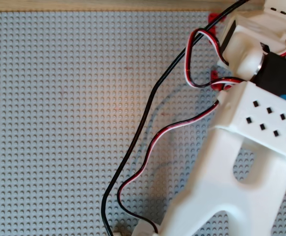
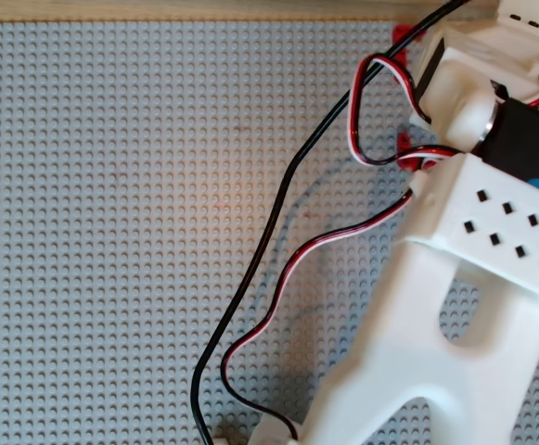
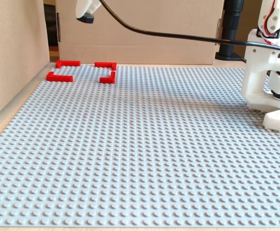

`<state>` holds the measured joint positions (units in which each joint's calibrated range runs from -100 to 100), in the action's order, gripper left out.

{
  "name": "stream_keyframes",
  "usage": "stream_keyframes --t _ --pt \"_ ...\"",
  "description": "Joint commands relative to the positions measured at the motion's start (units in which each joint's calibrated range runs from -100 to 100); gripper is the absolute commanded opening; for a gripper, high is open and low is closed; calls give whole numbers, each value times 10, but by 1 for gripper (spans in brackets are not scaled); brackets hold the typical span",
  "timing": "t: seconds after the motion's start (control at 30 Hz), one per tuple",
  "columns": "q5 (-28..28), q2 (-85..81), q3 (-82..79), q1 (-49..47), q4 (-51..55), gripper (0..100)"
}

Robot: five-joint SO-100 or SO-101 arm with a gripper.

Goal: Grab the Lego and store it in red box

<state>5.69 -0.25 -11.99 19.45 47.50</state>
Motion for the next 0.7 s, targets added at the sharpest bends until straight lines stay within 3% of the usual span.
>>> stream_keyframes --t 0.0,0.33,0.67 --pt "-3 -20 -47 11 -51 6" --pt "-3 -19 -167 5 -164 11" --pt "-1 -20 -173 7 -178 15"
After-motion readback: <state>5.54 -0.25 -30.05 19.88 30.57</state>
